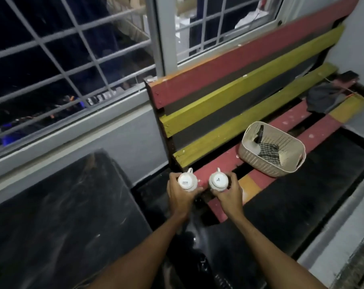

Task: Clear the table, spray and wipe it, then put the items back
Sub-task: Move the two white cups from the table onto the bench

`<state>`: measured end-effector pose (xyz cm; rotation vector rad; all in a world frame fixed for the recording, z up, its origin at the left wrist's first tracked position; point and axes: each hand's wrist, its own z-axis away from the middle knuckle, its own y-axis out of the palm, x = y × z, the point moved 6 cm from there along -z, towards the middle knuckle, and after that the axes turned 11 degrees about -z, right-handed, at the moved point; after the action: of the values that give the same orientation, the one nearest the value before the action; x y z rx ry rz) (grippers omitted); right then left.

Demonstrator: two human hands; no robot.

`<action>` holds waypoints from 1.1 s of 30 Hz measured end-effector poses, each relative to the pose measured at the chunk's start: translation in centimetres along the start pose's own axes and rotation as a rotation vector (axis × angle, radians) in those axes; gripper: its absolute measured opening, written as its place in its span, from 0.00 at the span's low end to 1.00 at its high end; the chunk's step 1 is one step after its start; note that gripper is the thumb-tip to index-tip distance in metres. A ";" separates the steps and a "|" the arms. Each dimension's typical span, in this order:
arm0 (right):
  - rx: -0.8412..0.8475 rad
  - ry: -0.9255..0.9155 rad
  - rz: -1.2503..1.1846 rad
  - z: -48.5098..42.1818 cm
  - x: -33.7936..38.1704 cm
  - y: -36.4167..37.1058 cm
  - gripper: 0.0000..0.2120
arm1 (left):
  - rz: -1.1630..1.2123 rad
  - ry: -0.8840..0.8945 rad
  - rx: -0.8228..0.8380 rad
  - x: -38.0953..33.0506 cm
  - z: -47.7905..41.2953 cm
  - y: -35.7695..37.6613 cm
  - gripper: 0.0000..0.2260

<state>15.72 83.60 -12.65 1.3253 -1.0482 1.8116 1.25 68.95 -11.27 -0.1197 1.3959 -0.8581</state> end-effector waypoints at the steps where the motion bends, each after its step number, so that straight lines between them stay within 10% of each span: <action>1: 0.011 0.002 0.024 -2.2 -1.1 -0.5 0.28 | 0.009 -0.014 -0.015 -0.1 -1.0 2.1 0.32; 11: 0.040 -0.004 0.088 -17.9 -14.2 -0.5 0.24 | -0.061 -0.092 -0.067 6.9 -9.5 19.6 0.35; 33: 0.082 -0.021 0.124 -22.7 -19.6 2.1 0.28 | -0.297 -0.168 -0.087 11.5 -13.9 24.6 0.39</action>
<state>9.40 101.76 -35.77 1.3569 -1.0998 1.9546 -0.66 85.12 -37.09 -0.4650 1.2749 -1.0066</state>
